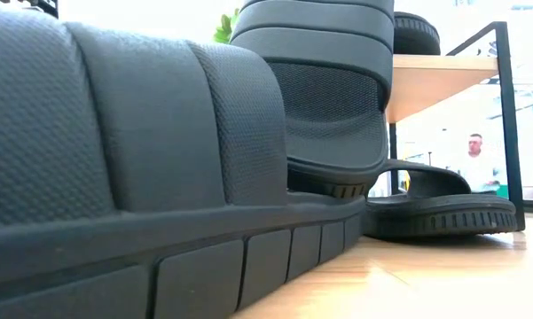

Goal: Pick and place slides into the shelf
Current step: Adjust the black slipper on the shelf

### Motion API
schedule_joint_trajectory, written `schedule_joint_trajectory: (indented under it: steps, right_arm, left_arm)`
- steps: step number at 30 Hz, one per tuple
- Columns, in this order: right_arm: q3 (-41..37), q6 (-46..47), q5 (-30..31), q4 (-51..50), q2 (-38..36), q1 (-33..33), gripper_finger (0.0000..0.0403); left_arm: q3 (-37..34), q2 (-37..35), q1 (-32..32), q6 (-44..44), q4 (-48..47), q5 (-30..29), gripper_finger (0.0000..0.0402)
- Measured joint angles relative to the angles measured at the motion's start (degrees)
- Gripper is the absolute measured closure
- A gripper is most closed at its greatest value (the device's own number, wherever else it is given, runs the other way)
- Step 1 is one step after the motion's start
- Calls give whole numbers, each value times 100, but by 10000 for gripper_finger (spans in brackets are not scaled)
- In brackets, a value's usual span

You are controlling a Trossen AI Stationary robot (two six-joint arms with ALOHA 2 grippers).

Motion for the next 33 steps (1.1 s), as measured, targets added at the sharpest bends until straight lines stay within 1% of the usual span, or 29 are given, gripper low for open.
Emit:
schedule_joint_trajectory:
  steps: [7,13,15,17,20,23,26,28,33]
  right_arm:
    - [0,-1,-26,1,0,166,161]
    - [0,10,-199,5,0,342,201]
    - [0,70,-381,9,0,424,217]
    - [0,273,-757,29,0,487,230]
    - [-73,769,-1258,301,49,528,237]
    - [-466,1019,-1692,860,155,546,231]
    - [-938,1120,-1995,1457,303,508,214]
    - [-1184,1125,-1965,1916,371,497,200]
    - [-1658,1361,-1964,2566,376,515,163]
  left_arm:
    - [0,0,1,0,0,0,396]
    - [0,0,0,0,0,0,396]
    - [0,0,-1,0,0,0,396]
    - [0,0,1,0,0,0,396]
    - [0,0,1,0,0,1,396]
    - [0,0,1,0,0,0,396]
    - [0,0,1,2,0,0,396]
    - [0,0,0,1,-2,1,396]
    - [0,-2,1,0,-9,2,396]
